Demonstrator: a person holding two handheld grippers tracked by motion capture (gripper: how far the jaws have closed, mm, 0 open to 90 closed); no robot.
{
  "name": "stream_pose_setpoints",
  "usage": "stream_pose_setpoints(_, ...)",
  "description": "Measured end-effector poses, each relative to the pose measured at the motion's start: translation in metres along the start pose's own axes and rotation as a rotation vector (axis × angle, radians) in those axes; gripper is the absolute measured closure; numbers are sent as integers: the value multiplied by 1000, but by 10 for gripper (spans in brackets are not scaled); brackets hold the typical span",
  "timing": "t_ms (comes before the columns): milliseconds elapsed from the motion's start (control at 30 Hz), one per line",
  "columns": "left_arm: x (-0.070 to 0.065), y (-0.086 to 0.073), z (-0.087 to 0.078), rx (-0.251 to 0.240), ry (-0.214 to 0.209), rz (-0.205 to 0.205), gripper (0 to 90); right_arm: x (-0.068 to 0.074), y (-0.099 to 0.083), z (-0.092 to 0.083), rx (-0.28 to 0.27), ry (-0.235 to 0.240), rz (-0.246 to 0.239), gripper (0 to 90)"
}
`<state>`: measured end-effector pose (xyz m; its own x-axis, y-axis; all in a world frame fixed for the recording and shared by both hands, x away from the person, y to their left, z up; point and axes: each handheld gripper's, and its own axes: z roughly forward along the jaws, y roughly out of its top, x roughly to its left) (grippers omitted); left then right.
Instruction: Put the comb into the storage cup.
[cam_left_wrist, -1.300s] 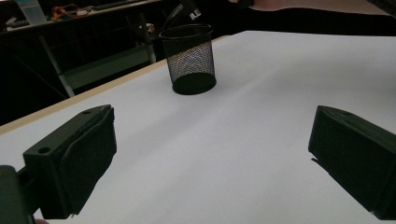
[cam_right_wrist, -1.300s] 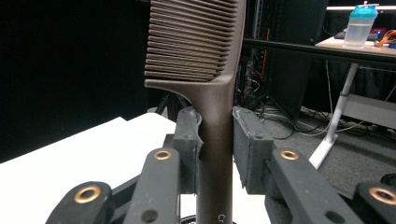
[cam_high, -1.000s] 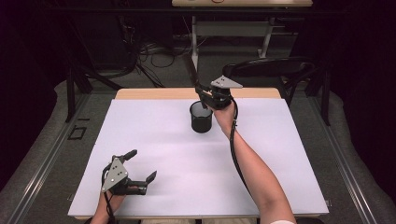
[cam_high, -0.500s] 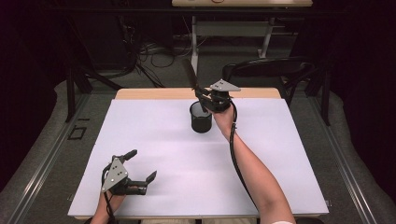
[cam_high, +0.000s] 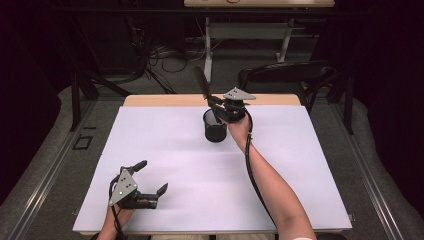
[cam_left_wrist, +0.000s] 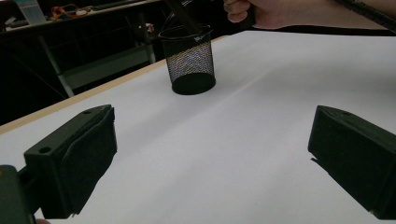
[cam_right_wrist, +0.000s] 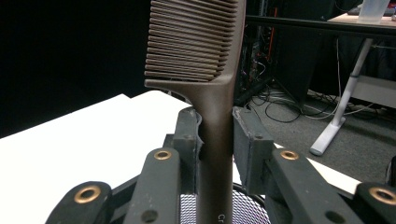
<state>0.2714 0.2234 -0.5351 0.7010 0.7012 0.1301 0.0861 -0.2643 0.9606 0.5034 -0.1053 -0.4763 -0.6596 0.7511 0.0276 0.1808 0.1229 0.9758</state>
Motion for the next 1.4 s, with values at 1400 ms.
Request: stream_pose_setpoints(1400,0,0,1,-1,3,0,16,-3,-17,2,50,-1,-7,729)
